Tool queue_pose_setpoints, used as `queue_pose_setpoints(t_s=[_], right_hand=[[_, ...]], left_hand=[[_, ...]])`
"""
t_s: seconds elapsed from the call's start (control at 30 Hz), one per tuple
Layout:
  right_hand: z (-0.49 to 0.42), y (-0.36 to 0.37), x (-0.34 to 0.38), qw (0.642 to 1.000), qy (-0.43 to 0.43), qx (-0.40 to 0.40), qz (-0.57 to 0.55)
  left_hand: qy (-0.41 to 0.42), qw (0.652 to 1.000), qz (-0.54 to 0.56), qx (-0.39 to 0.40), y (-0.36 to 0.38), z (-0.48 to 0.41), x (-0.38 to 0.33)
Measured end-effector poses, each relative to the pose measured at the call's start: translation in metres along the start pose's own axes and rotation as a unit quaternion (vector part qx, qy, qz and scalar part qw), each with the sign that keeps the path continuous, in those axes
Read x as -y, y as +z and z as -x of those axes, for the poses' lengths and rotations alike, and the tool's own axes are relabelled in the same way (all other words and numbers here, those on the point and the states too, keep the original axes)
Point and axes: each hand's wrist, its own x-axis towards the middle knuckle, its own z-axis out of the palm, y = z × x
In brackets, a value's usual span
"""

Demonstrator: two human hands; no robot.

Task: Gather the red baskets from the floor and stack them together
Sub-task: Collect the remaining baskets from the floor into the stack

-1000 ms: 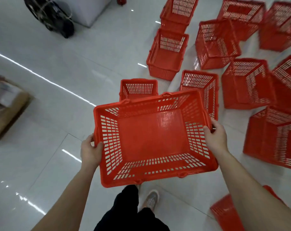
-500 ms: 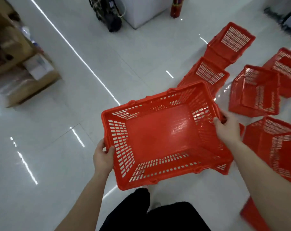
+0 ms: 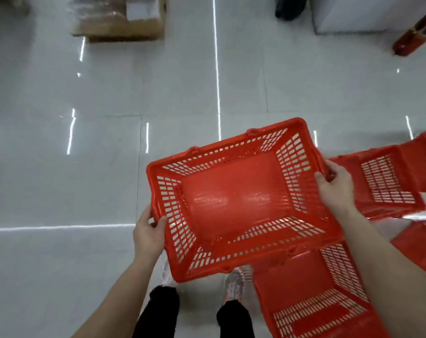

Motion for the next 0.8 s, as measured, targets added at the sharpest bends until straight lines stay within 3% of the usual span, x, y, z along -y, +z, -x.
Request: queue_pose_setpoints(t_s=[0.23,0.4,0.5,0.63,0.8], right_hand=[[-0.07,0.071,-0.051,0.996,-0.073,0.049,0.027],[-0.082,0.132,-0.099,0.995,-0.065,0.077,0.012],[-0.084,0.159,-0.121,0.995,-0.047,0.089,-0.011],[-0.07,0.16,-0.144,0.991,-0.059,0.082,0.086],[-0.005,0.108,-0.16,0.986,0.035,0.112,0.117]], left_hand=[[-0.075,0.996,-0.002,-0.045,0.074,-0.005,0.081],[-0.076,0.996,-0.035,-0.045,0.105,-0.024,0.136],[-0.076,0.995,-0.059,-0.007,0.117,-0.047,0.154],[-0.078,0.988,-0.128,0.037,0.121,-0.052,0.142],[0.006,0.984,-0.16,0.076,0.115,-0.017,0.085]])
